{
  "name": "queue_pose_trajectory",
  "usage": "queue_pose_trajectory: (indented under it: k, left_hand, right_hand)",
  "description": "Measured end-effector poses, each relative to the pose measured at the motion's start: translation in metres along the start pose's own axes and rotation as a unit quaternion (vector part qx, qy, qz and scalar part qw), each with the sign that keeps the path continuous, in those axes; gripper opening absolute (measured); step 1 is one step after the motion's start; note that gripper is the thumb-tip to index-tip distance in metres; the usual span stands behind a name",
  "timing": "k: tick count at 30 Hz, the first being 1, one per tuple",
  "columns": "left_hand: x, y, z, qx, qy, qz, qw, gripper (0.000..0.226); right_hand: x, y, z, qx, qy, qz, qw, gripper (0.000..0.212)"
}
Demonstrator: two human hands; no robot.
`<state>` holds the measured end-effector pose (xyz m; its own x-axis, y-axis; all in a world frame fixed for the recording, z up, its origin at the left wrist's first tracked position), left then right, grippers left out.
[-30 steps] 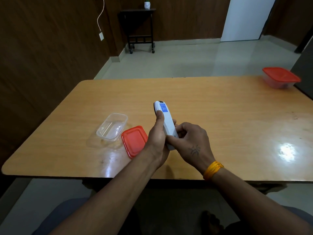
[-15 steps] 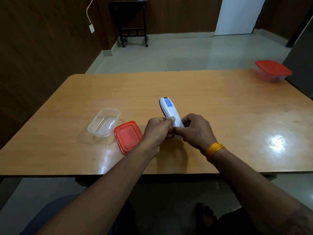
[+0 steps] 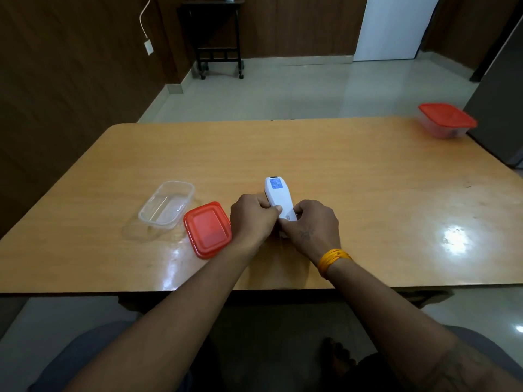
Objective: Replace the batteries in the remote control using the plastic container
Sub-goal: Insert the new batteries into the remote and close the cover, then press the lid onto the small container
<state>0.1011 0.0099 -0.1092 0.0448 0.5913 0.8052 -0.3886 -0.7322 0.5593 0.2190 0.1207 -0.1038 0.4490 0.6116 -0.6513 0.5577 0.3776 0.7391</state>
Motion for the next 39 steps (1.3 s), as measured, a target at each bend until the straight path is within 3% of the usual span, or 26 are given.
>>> queue_pose_trajectory:
  k: [10,14,18,24,30,39]
  left_hand:
    - [-0.012,-0.003,-0.008,-0.024,0.016,0.003,1.0,0.012]
    - [-0.008,0.004,-0.005,-0.03,-0.008,0.011,0.999,0.013]
    - [-0.001,0.029,0.009,-0.015,-0.06,0.007,0.998,0.013]
    - [-0.015,0.106,0.019,0.082,-0.107,-0.154,0.979,0.038]
    - [-0.064,0.152,0.001,0.081,-0.04,-0.264,0.96,0.031]
    - [-0.084,0.146,-0.011,0.001,0.02,-0.267,0.963,0.034]
  right_hand:
    - [0.005,-0.007,-0.003,-0.04,-0.008,0.011,0.999,0.042]
    - [-0.006,0.004,-0.003,0.002,0.045,0.06,0.997,0.039]
    - [-0.029,0.016,0.011,0.094,0.14,0.053,0.984,0.029]
    - [-0.076,-0.012,0.025,0.077,0.187,0.035,0.979,0.028]
    - [-0.101,-0.074,0.02,-0.096,0.125,0.06,0.986,0.042]
    - [-0.087,-0.093,0.015,-0.127,-0.108,-0.111,0.98,0.025]
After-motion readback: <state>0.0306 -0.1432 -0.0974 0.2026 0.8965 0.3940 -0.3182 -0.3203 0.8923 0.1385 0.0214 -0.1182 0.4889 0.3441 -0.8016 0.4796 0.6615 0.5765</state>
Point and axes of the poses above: each hand's wrist, its own z-axis away from the middle knuckle, its own y-axis out of the back of the hand, x = y × z, the point moved 8 cm from there along -z, towards the middle knuckle, and after that the axes turned 9 degrees about y, right-handed, at the moved point
